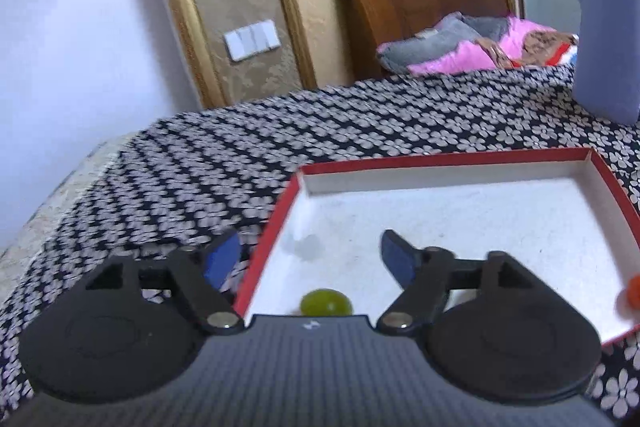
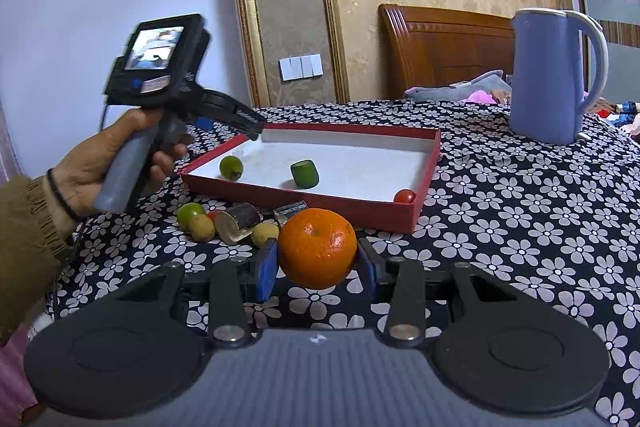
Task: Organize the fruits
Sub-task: 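Lower the mandarin orange into the tray and open the right gripper, then grasp the dark metal can with the right gripper, then grasp another green tomato with the left gripper while the right lifts the can, then drop the can into the tray with the right gripper while the left lifts the green tomato, then carry the green tomato over the tray and open the left gripper, then grasp a round brown fruit with the left gripper while the right grasps a yellow round fruit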
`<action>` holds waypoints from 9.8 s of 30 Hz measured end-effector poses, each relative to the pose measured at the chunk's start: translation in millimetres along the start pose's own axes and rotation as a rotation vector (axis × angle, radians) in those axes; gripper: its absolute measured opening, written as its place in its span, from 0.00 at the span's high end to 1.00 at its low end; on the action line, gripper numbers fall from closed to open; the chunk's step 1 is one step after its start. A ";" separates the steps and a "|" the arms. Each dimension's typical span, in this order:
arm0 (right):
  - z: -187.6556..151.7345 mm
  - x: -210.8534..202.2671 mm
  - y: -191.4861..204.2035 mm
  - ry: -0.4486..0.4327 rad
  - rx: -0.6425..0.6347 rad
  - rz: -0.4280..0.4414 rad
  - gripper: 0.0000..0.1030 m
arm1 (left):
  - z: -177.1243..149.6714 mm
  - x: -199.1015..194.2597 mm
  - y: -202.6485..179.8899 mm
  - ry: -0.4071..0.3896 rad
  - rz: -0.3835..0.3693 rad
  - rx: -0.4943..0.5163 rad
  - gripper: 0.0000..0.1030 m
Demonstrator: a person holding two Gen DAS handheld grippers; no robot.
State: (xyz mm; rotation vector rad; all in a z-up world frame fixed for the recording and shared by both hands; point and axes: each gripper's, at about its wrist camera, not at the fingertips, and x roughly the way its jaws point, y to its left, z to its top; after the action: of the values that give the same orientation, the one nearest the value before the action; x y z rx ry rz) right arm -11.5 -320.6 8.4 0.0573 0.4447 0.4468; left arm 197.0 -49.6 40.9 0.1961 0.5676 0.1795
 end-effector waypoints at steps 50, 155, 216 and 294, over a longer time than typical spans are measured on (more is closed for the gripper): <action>88.3 113.7 -22.0 0.090 -0.041 -0.109 0.60 | -105.0 -53.8 74.5 -0.043 0.049 -0.339 0.00; 84.2 112.8 2.5 0.092 -0.075 0.013 0.69 | -102.3 -59.6 25.9 0.007 -0.372 0.164 0.47; 61.9 73.0 11.7 -0.070 -0.064 -0.103 0.58 | -65.5 -76.4 35.6 -0.063 -0.302 0.006 0.71; 15.9 71.5 7.3 -0.045 0.038 -0.183 0.24 | -117.1 -75.3 14.0 0.012 -0.498 0.009 0.76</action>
State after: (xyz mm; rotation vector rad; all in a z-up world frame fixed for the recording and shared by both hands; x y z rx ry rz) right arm 50.2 -282.5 -4.9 0.0624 0.4103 0.2569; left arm 68.8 -37.0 -13.8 0.0581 0.6123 -0.3054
